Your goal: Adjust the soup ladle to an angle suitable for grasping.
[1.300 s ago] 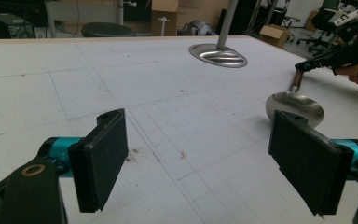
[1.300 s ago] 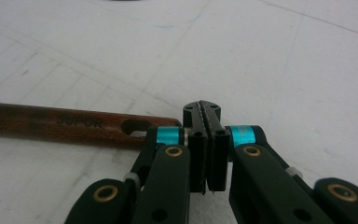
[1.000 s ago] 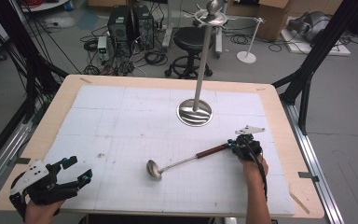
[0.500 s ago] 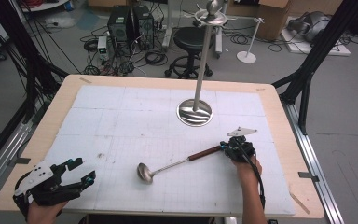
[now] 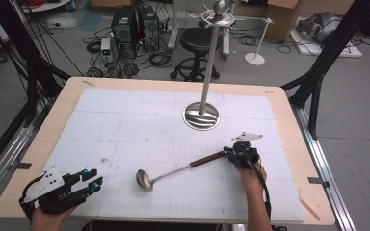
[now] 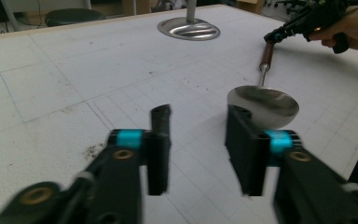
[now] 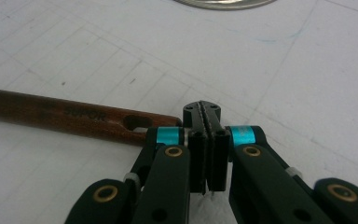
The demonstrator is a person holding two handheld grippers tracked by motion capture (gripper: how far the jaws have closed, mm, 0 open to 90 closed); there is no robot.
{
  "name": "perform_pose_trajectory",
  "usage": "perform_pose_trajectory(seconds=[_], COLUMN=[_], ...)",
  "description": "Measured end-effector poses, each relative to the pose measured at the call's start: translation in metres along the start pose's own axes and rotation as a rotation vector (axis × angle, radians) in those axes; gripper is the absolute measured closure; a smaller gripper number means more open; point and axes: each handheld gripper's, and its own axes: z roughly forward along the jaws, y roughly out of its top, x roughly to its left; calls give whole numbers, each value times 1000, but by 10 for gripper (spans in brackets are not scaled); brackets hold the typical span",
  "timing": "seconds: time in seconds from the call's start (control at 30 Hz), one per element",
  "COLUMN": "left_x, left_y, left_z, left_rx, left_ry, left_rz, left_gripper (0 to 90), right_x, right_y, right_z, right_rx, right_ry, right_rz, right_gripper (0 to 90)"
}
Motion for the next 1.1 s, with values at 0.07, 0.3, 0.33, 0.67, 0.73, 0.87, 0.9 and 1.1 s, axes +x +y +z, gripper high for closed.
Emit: perform_pose_trajectory(seconds=[0.07,0.3,0.33,0.67,0.73,0.87,0.9,1.1], left_x=[-1,-14,-19,-73,-78,-85,-84,-80], left_y=[0,3,4,-1,-2,-3,-3,-3], left_z=[0,10,13,58,66,79,80,84], left_rx=[11,36,37,98,96,101,105,116], left_ry=[0,-57,-76,-229,-242,-241,-233,-198], left_rz=[13,25,26,73,65,65,65,56], left_gripper=[807,897,897,897,897,896,896,896], right_x=[1,4,4,3,3,3,3,3], right_y=[0,1,1,1,1,1,1,1], right_z=[0,1,1,1,1,1,1,1], right_rx=[1,-3,-3,1,1,1,1,1], right_ry=[1,4,4,12,11,12,12,14], right_rz=[1,9,9,14,13,16,16,20], right_gripper=[895,895,895,895,895,895,895,895])
